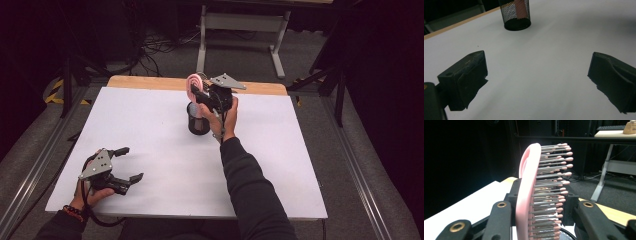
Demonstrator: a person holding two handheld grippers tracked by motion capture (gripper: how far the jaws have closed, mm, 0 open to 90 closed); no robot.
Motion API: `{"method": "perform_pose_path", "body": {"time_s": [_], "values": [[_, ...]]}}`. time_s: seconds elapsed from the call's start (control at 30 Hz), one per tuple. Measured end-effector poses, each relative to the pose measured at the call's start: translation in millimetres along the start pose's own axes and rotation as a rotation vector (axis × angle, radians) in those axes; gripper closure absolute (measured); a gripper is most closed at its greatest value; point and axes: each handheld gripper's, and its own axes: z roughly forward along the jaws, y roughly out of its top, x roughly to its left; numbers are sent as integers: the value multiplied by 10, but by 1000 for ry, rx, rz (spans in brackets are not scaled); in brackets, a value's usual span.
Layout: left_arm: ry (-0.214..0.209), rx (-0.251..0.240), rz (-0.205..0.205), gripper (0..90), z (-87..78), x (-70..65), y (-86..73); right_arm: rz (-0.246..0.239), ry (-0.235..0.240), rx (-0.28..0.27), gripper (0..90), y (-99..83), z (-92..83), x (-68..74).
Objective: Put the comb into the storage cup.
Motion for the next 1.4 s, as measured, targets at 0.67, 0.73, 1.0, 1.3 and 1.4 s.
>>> {"method": "perform_pose_path", "body": {"time_s": [0.67,0.73,1.0,1.3,1.4], "values": [[6,-6,-1,34,3,-9,4,28,-50,15,608,-157,14,-131],[7,-2,3,35,6,-11,5,25,-69,16,606,-164,15,-142],[12,5,2,38,9,-10,4,18,-106,48,565,-193,51,-180],[16,16,20,38,20,-21,3,-7,-154,94,538,-171,37,-280],[17,18,21,41,21,-28,4,-4,-158,101,537,-173,33,-303]]}}
